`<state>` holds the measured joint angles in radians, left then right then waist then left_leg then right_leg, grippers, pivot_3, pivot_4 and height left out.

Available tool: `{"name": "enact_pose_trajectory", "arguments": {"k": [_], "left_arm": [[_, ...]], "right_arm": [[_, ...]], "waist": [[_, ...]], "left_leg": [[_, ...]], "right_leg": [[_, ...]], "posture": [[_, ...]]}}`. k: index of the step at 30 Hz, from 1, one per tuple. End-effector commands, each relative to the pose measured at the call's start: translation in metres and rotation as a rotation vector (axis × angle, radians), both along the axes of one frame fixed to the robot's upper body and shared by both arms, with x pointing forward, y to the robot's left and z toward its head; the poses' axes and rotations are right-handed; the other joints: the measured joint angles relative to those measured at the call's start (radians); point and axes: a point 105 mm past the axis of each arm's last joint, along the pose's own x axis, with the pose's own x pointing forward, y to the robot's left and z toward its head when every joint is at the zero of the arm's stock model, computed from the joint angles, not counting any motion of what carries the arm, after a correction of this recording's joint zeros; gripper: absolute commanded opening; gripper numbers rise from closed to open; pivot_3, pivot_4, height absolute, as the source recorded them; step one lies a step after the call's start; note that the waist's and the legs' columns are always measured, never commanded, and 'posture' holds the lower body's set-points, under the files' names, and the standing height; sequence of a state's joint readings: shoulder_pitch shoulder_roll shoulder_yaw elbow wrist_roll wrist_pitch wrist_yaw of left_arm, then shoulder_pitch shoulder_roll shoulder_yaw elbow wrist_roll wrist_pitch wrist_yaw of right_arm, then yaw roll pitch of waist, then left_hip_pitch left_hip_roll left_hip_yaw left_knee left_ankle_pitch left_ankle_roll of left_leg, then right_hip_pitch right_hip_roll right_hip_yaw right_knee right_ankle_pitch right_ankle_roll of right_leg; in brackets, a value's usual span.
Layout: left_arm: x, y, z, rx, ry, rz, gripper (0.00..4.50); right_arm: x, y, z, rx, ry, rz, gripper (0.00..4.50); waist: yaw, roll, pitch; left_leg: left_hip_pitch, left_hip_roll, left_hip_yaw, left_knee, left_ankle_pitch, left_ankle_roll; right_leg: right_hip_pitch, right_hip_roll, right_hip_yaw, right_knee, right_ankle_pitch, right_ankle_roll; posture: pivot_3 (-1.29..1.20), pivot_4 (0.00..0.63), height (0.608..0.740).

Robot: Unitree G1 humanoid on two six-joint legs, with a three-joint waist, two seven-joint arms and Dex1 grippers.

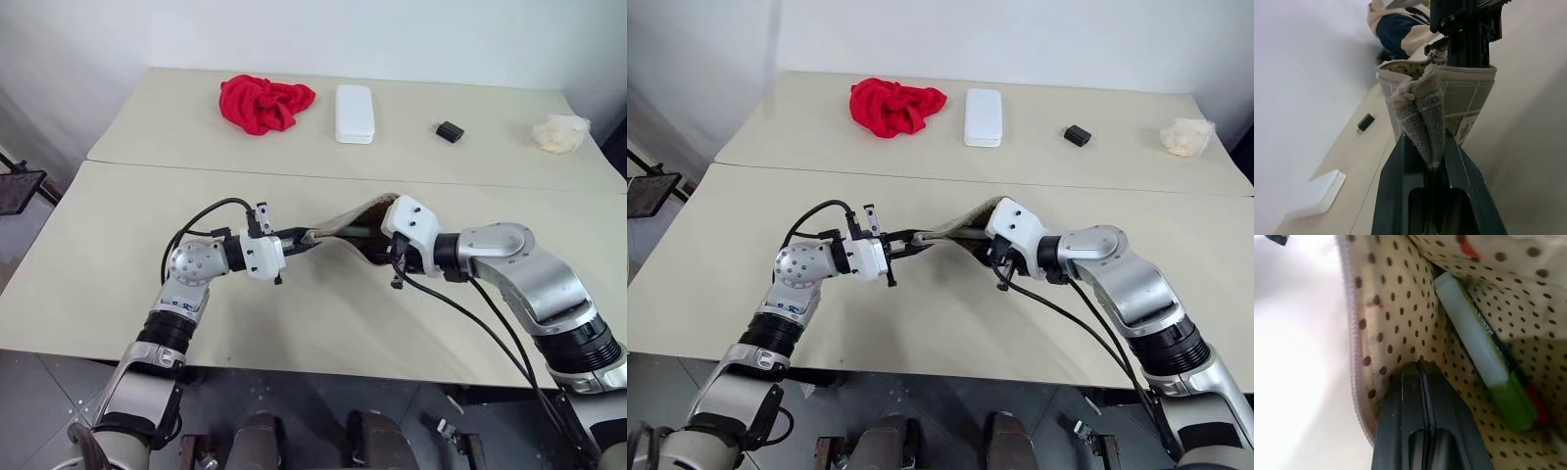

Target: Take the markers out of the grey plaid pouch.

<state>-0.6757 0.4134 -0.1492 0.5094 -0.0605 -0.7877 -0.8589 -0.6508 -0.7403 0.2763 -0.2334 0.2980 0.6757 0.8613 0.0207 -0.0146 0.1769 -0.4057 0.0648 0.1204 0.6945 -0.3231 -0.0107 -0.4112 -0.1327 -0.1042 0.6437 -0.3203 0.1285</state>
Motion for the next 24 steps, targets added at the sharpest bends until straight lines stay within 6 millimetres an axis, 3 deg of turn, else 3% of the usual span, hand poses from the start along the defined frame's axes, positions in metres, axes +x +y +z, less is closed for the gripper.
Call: {"name": "enact_pose_trajectory", "arguments": {"k": [1, 8, 14, 22, 24], "left_arm": [[-0.002, 0.006, 0.018, -0.063, -0.050, 0.011, 0.00], [-0.008, 0.006, 0.012, -0.024, -0.039, -0.014, 0.00], [-0.009, 0.004, 0.012, -0.025, -0.038, -0.022, 0.00], [-0.006, 0.003, 0.016, -0.075, -0.020, -0.008, 0.00], [-0.005, 0.003, 0.018, -0.094, -0.013, -0.001, 0.00]], "right_arm": [[0.000, 0.009, 0.009, -0.036, -0.115, 0.043, 0.88], [0.018, 0.018, 0.012, -0.076, -0.273, 0.022, 2.95], [0.037, 0.017, 0.003, -0.202, -0.343, 0.001, 2.95], [0.051, 0.028, -0.007, -0.233, -0.420, -0.011, 2.95], [0.052, 0.030, -0.007, -0.227, -0.432, -0.010, 2.55]], "waist": [[0.000, 0.000, 0.000], [-0.001, 0.000, 0.000], [-0.003, 0.000, 0.000], [-0.016, 0.000, 0.000], [-0.021, 0.000, 0.000]], "left_leg": [[0.000, 0.000, 0.000, 0.000, 0.000, 0.000], [0.000, 0.000, 0.000, 0.000, 0.000, 0.000], [0.000, 0.000, 0.000, 0.000, 0.000, 0.000], [0.000, 0.000, 0.000, 0.000, 0.000, 0.000], [0.000, 0.000, 0.000, 0.000, 0.000, 0.000]], "right_leg": [[0.000, 0.000, 0.000, 0.000, 0.000, 0.000], [0.000, 0.000, 0.000, 0.000, 0.000, 0.000], [0.000, 0.000, 0.000, 0.000, 0.000, 0.000], [0.000, 0.000, 0.000, 0.001, 0.000, 0.000], [0.000, 0.000, 0.000, 0.001, 0.000, 0.000]], "posture": [[0.00, 0.150, 0.740], [0.00, 0.150, 0.740], [0.00, 0.150, 0.740], [0.00, 0.150, 0.740], [0.00, 0.150, 0.740]]}}
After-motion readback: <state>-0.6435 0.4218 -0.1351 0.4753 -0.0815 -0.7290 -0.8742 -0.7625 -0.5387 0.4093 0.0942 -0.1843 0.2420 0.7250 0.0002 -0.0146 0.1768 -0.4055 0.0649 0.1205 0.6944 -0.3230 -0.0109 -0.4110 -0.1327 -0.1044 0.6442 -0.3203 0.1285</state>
